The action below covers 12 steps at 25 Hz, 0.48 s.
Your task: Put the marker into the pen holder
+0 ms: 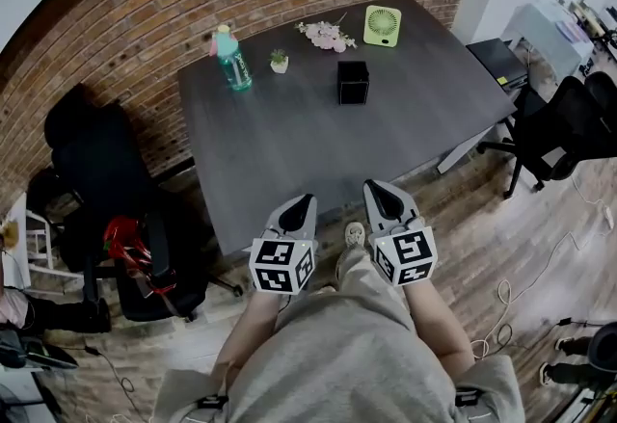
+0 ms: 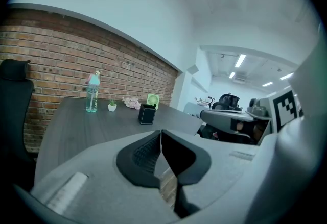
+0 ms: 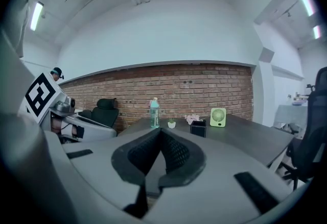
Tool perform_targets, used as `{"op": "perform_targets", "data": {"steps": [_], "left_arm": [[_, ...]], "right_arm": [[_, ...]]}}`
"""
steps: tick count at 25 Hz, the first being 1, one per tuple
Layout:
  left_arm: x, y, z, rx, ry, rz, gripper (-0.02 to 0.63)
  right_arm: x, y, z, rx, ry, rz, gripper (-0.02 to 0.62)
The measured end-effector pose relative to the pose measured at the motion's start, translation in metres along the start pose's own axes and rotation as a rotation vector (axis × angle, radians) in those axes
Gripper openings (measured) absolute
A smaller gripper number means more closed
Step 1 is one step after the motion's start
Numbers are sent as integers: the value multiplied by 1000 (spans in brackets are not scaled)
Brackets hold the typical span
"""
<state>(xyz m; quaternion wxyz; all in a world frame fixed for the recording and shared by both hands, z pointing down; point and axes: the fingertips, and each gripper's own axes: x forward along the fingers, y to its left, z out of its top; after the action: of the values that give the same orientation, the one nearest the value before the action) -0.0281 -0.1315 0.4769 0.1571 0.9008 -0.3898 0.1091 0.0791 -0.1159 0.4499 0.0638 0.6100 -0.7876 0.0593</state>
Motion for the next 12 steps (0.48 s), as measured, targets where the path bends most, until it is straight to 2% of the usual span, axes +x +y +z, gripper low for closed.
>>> {"op": "perform_targets", "data": {"steps": [12], "left_arm": [[-46, -27, -23, -5, -1, -33, 20]], "right_arm": [[-61, 37, -11, -6, -12, -12, 3]]}}
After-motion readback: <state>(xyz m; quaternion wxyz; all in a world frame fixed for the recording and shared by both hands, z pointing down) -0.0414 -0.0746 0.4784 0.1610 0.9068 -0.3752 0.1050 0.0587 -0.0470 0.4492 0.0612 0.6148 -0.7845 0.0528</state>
